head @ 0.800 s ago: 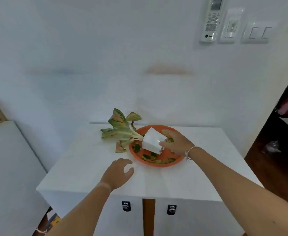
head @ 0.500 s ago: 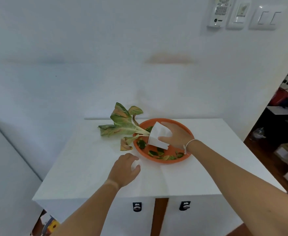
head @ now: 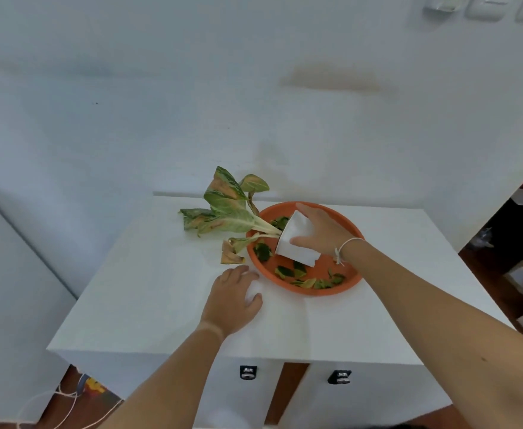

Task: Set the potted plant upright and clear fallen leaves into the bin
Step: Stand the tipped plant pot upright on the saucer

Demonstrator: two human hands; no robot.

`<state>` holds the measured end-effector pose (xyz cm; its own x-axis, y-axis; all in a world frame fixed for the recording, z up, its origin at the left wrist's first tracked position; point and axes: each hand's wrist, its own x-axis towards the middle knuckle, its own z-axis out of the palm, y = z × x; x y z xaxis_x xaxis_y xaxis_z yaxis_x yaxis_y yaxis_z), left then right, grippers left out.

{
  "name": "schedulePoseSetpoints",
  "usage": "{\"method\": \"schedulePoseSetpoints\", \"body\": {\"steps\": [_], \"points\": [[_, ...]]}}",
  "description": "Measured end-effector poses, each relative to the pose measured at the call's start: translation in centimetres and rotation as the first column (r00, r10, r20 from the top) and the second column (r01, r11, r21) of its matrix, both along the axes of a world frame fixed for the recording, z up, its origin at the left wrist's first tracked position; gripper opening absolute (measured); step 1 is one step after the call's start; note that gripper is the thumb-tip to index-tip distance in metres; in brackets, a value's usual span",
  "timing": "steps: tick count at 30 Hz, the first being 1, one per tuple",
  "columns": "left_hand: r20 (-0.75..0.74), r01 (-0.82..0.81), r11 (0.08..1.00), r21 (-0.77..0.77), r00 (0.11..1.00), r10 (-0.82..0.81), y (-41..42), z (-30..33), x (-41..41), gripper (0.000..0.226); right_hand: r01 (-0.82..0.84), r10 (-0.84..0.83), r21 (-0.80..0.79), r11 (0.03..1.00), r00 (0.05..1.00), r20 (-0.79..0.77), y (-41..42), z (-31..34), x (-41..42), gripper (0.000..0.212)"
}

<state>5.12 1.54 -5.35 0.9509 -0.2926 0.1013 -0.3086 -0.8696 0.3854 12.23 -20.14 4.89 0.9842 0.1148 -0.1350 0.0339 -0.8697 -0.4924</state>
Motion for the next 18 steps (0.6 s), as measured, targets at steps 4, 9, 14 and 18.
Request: {"method": "schedulePoseSetpoints", "body": {"steps": [4,9,14,18], "points": [[0.012,-0.030,0.999,0.010,0.999,0.030,-0.1,-0.1,0.1,0.064,-0.084,0.089,0.057,0.995,0.992,-0.084,-0.1,0.5,2.0,0.094],[0.030,-0.044,0.999,0.002,0.999,0.044,-0.2,-0.2,0.1,0.060,-0.142,0.128,-0.077,0.987,0.979,-0.159,-0.5,0.3,3.3,0.083],[0.025,-0.047,0.999,0.015,0.999,0.047,-0.2,-0.4,0.2,0.061,-0.136,0.128,-0.065,0.989,0.986,-0.111,-1.1,0.6,3.8,0.073],[-0.002,-0.055,0.998,0.017,0.998,0.055,-0.1,-0.6,0.2,0.064,-0.034,0.039,0.094,0.995,0.998,-0.049,-2.5,0.5,3.5,0.063]]}}
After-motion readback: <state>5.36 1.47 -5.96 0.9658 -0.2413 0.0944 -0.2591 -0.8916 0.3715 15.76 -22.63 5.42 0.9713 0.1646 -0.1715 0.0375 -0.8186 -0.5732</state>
